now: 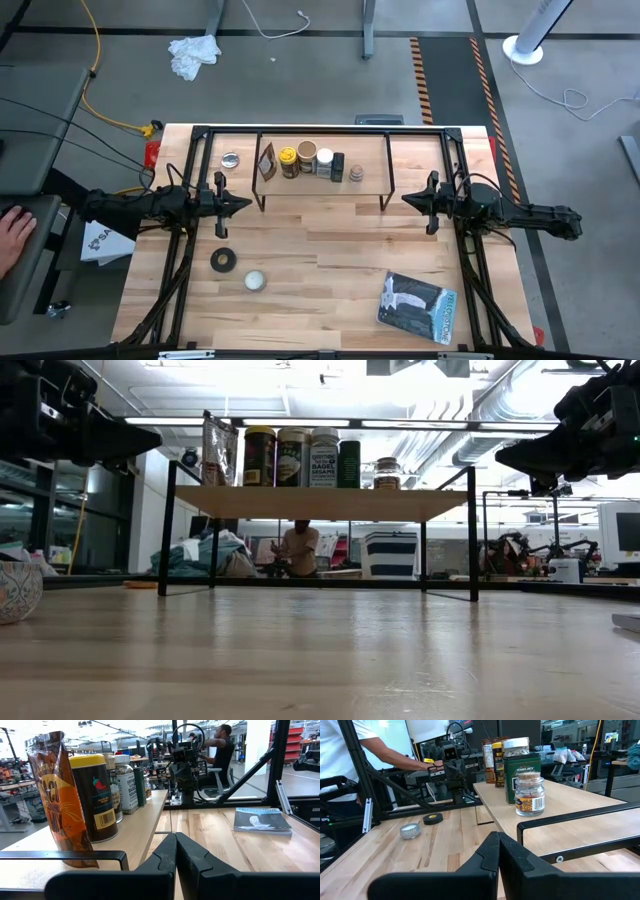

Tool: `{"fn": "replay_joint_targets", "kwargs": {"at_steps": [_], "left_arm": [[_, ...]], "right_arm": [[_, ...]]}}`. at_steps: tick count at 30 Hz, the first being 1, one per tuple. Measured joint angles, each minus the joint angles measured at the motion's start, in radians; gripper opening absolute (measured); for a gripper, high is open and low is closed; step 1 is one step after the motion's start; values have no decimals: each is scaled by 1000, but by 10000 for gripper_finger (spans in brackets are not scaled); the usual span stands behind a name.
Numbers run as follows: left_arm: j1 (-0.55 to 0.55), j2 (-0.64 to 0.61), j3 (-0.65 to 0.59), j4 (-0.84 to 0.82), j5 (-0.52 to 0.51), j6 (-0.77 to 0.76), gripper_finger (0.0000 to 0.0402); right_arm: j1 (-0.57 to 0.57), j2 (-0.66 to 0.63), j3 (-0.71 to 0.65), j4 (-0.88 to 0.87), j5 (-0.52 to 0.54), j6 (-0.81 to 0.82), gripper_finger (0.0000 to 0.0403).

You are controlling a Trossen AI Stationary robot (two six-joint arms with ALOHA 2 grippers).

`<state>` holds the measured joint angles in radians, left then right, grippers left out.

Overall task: Shelf spices
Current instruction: Return to Home Position

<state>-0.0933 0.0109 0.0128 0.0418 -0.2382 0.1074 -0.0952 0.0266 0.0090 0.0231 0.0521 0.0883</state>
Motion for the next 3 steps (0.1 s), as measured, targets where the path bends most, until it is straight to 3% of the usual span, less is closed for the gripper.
{"fn": "replay_joint_targets", "kwargs": {"at_steps": [3], "left_arm": [[0, 0, 0, 0, 0, -1, 1]], "right_arm": [[0, 0, 0, 0, 0, 0, 0]]}}
